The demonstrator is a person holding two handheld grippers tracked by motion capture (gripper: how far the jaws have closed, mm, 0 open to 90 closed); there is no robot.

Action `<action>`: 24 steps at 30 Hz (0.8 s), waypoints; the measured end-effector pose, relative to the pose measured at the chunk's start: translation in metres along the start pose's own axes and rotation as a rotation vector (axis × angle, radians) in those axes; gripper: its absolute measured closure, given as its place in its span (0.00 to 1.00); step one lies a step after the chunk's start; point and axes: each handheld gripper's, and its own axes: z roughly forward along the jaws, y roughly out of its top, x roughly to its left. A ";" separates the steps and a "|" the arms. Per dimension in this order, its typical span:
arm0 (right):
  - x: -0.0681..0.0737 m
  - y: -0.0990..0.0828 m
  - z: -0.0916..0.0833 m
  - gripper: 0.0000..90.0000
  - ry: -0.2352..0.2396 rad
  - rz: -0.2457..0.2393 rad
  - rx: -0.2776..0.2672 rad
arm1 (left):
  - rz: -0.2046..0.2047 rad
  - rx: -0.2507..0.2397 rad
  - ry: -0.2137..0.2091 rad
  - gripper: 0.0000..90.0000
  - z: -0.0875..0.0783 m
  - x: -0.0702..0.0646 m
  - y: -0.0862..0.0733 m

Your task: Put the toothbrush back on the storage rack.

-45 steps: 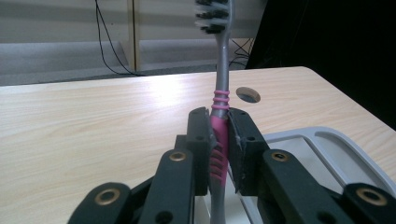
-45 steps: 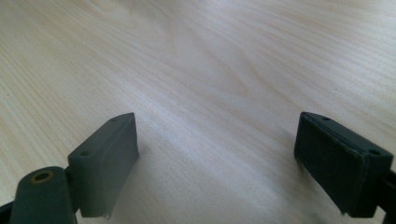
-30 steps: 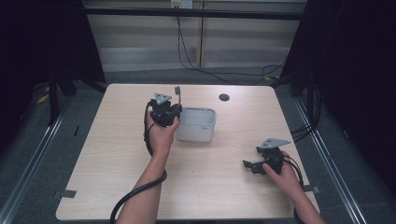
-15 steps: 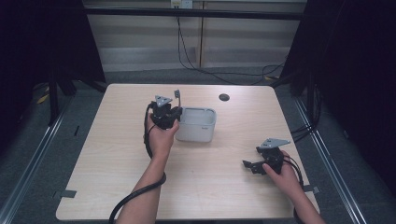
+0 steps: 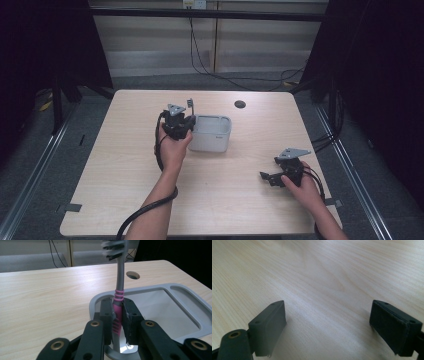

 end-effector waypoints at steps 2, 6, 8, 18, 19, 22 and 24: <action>0.000 0.000 0.000 0.14 0.000 0.000 0.000 | -0.003 -0.002 0.003 0.89 0.000 0.000 0.000; 0.000 0.000 0.000 0.14 0.000 0.000 0.000 | 0.006 0.001 0.007 0.89 0.000 -0.001 0.000; 0.000 0.000 0.000 0.14 0.000 0.000 0.000 | 0.009 0.000 0.010 0.89 0.000 -0.001 0.001; 0.000 0.000 0.000 0.14 0.000 0.000 0.000 | 0.018 -0.018 0.019 0.86 -0.002 0.000 0.002; 0.000 0.000 0.000 0.14 0.000 0.000 0.000 | 0.018 -0.025 0.018 0.85 -0.002 0.000 0.003; 0.000 0.000 0.000 0.14 0.000 0.000 0.000 | 0.021 -0.029 0.018 0.84 -0.003 0.000 0.004; 0.000 0.000 0.000 0.14 0.000 0.000 0.000 | 0.014 -0.033 0.018 0.84 -0.003 -0.001 0.005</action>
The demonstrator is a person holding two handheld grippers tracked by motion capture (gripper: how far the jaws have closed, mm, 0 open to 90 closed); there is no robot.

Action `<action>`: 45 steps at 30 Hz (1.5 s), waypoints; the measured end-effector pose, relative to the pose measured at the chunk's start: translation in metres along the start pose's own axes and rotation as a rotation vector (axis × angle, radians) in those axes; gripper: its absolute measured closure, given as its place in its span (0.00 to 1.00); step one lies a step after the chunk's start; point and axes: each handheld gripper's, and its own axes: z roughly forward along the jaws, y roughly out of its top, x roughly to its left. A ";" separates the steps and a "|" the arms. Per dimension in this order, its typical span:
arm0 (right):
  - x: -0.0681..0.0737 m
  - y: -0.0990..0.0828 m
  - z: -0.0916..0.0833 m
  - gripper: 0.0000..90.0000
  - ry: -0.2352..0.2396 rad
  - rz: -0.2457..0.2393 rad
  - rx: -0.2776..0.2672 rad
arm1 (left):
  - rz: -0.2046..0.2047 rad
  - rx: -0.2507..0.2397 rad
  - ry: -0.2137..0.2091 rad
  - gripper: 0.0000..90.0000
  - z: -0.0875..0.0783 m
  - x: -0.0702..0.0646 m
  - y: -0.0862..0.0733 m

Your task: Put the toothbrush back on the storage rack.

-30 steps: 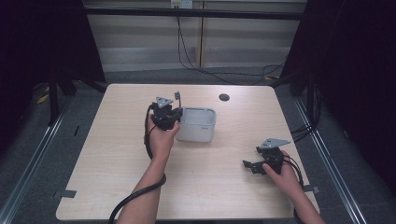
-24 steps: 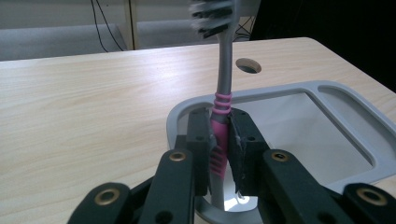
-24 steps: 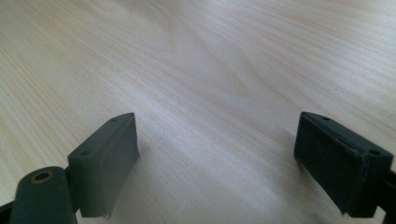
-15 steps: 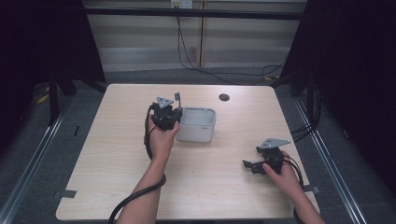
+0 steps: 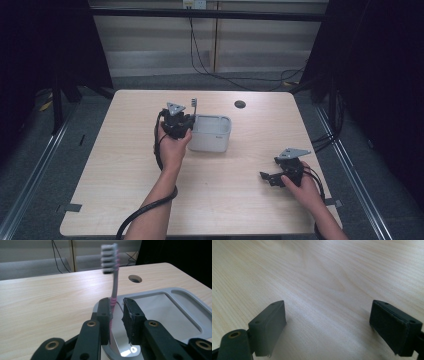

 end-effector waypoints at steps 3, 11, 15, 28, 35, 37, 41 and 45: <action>0.000 0.000 0.000 0.14 0.000 0.000 0.000 | 0.005 0.005 0.000 0.84 -0.001 0.001 0.001; 0.000 0.000 0.000 0.14 0.000 0.000 0.000 | -0.005 0.005 -0.008 0.80 -0.004 0.003 0.002; 0.000 0.000 0.000 0.14 0.000 0.000 0.000 | -0.008 0.001 -0.018 0.78 -0.007 0.004 0.003; 0.000 0.000 0.000 0.14 0.000 0.000 0.000 | -0.023 0.016 -0.041 0.71 -0.013 0.012 0.001; 0.000 0.000 0.000 0.14 0.000 0.000 0.000 | -0.028 0.027 -0.065 0.67 -0.017 0.015 0.001; 0.000 0.000 0.000 0.14 0.000 0.000 0.000 | -0.028 0.027 -0.073 0.66 -0.019 0.016 0.001; 0.000 0.000 0.000 0.14 0.000 0.000 0.000 | -0.027 0.034 -0.094 0.60 -0.022 0.019 0.001; 0.000 0.000 0.000 0.14 0.000 0.000 0.000 | -0.033 0.037 -0.099 0.58 -0.025 0.023 0.000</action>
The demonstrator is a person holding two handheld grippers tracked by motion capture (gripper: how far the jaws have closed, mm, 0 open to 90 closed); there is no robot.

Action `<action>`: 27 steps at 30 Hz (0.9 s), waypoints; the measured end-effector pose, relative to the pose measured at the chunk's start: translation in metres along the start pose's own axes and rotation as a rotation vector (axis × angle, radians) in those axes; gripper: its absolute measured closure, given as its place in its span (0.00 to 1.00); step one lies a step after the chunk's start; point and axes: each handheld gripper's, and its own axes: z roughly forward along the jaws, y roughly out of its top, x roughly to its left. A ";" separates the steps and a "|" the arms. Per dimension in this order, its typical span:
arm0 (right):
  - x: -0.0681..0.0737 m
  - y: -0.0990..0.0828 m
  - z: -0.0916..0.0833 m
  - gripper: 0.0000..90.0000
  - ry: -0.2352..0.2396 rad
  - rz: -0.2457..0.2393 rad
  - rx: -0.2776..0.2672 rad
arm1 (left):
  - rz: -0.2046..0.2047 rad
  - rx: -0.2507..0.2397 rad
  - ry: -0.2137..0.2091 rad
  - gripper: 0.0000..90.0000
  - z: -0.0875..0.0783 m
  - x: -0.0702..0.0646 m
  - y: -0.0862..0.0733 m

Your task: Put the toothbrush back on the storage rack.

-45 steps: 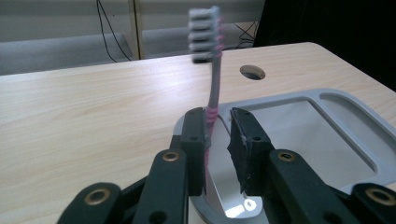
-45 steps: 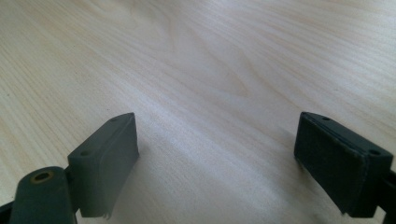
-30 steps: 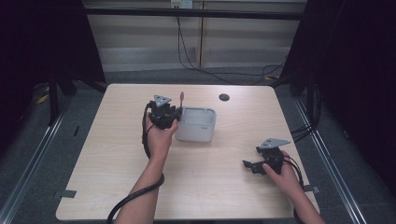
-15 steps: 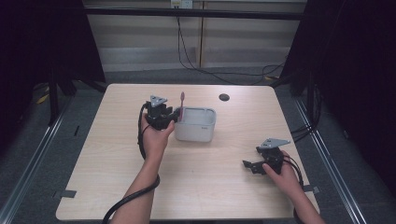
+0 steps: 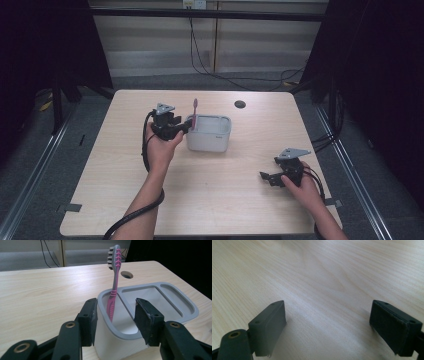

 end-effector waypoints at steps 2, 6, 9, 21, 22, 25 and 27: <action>0.000 0.000 0.000 0.14 0.000 0.000 0.000 | 0.000 -0.004 0.001 0.57 -0.002 0.002 -0.001; 0.000 0.000 0.000 0.14 0.000 0.001 0.000 | -0.003 -0.004 0.003 0.56 -0.006 0.006 -0.002; 0.000 0.000 0.000 0.14 0.000 0.000 0.000 | -0.009 -0.009 0.000 0.53 -0.009 0.009 -0.002; 0.000 0.000 0.000 0.14 0.000 0.000 0.000 | -0.035 -0.013 -0.010 0.47 -0.021 0.020 -0.005; 0.000 0.000 0.000 0.14 0.000 0.000 0.000 | -0.045 -0.006 -0.010 0.46 -0.021 0.021 -0.006; 0.000 0.000 0.000 0.14 0.000 0.000 0.000 | -0.049 -0.003 -0.008 0.47 -0.024 0.024 -0.008; 0.000 0.000 0.000 0.14 0.000 0.000 0.000 | -0.054 -0.010 -0.014 0.46 -0.025 0.025 -0.010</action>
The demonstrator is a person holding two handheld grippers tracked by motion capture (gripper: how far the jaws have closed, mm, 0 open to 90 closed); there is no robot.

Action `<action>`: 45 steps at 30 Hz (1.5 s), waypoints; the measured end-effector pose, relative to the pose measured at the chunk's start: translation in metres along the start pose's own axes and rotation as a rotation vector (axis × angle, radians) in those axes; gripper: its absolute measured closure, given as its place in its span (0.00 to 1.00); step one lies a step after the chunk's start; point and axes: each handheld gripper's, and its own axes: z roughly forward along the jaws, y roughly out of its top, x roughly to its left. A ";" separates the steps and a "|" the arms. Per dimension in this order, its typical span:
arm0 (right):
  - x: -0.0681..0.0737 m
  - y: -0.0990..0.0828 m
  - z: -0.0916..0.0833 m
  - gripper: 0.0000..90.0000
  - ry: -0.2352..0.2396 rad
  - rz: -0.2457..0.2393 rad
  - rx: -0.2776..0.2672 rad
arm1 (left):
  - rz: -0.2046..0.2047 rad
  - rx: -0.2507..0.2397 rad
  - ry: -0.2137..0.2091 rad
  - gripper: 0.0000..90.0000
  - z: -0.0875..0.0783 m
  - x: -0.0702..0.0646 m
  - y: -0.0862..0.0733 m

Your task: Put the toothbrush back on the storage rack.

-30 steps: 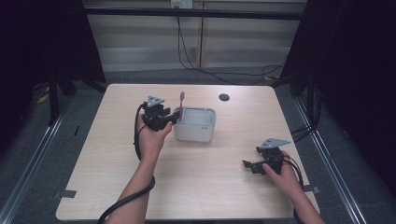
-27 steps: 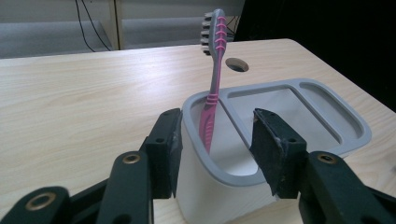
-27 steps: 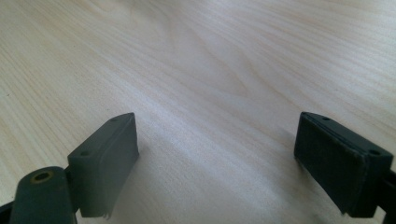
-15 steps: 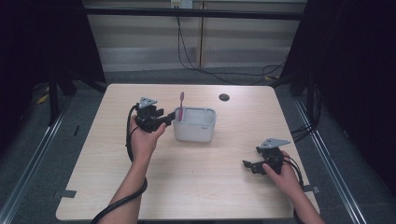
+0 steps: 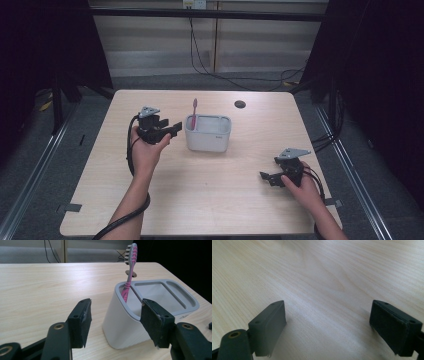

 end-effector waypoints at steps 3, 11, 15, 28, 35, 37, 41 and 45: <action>0.000 0.000 0.000 0.14 0.000 0.000 0.000 | 0.001 -0.005 0.005 0.44 -0.003 0.003 -0.002; 0.000 0.000 0.000 0.14 0.000 0.000 0.000 | 0.002 -0.003 -0.008 0.35 -0.007 0.010 -0.008; 0.000 0.000 0.000 0.14 0.000 0.000 0.000 | 0.003 0.002 -0.013 0.30 -0.009 0.013 -0.011; 0.000 0.000 0.000 0.14 0.000 0.000 0.000 | 0.005 0.017 -0.028 0.20 -0.017 0.021 -0.017; 0.000 0.000 0.000 0.14 0.000 0.000 0.000 | -0.001 0.019 -0.035 0.18 -0.021 0.025 -0.022; 0.000 0.000 0.000 0.14 0.000 0.000 0.000 | 0.003 0.020 -0.042 0.17 -0.022 0.027 -0.023; 0.000 0.000 0.000 0.14 0.000 0.000 0.000 | 0.001 0.021 -0.043 0.17 -0.026 0.029 -0.026; 0.000 0.000 0.000 0.14 0.000 0.000 0.000 | 0.011 0.025 -0.046 0.17 -0.030 0.032 -0.029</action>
